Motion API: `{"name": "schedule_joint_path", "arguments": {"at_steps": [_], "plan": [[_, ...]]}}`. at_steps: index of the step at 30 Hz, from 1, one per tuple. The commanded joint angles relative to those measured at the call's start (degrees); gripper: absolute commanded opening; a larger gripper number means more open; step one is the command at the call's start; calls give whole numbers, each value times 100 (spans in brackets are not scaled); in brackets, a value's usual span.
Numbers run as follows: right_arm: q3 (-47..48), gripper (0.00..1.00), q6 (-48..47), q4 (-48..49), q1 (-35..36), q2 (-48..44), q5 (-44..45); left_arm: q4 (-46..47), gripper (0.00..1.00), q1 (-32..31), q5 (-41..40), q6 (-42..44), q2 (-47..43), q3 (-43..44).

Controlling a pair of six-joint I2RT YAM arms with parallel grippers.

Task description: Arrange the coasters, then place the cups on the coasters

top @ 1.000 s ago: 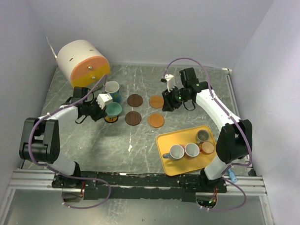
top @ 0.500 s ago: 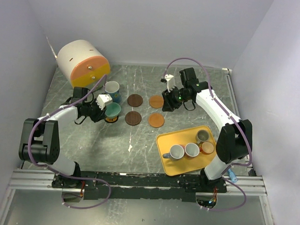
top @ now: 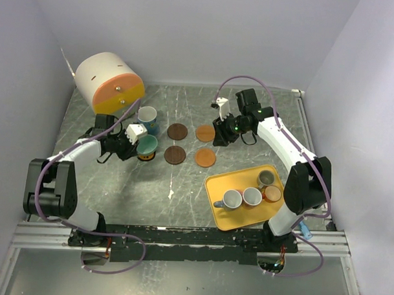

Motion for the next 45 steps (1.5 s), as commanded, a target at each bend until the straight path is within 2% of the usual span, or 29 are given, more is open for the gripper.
{"name": "schedule_joint_path", "arguments": {"at_steps": [1, 10, 14, 18, 24, 30, 34, 39, 45], "plan": [[-31, 37, -36, 29, -32, -220, 112, -106, 33, 1, -32, 182, -196, 11], [-373, 42, -333, -168, -23, -727, 509, -410, 35, 1, -90, 264, -382, 150], [-614, 50, -799, -591, 11, -1230, 701, -714, 40, 1, -152, 241, -755, 267], [-958, 53, -1209, -955, 444, -1815, 1302, -839, 46, 1, -204, 19, -1196, 300], [-1433, 53, -1452, -1440, 1101, -2314, 1286, -869, 62, 1, -450, -643, -1633, 535], [-1908, 54, -1534, -1668, 1374, -2477, 1496, -649, 79, 1, -867, -735, -1674, 563], [-2396, 54, -1499, -1607, 1409, -2800, 1928, -539, 82, 1, -994, -869, -1661, 650], [-2814, 53, -1488, -1531, 1409, -3125, 2041, -330, 82, 1, -935, -809, -1702, 523], [-2852, 46, -1472, -1431, 1416, -2957, 2160, -251, 82, 19, -1035, -687, -1743, 404]]}}
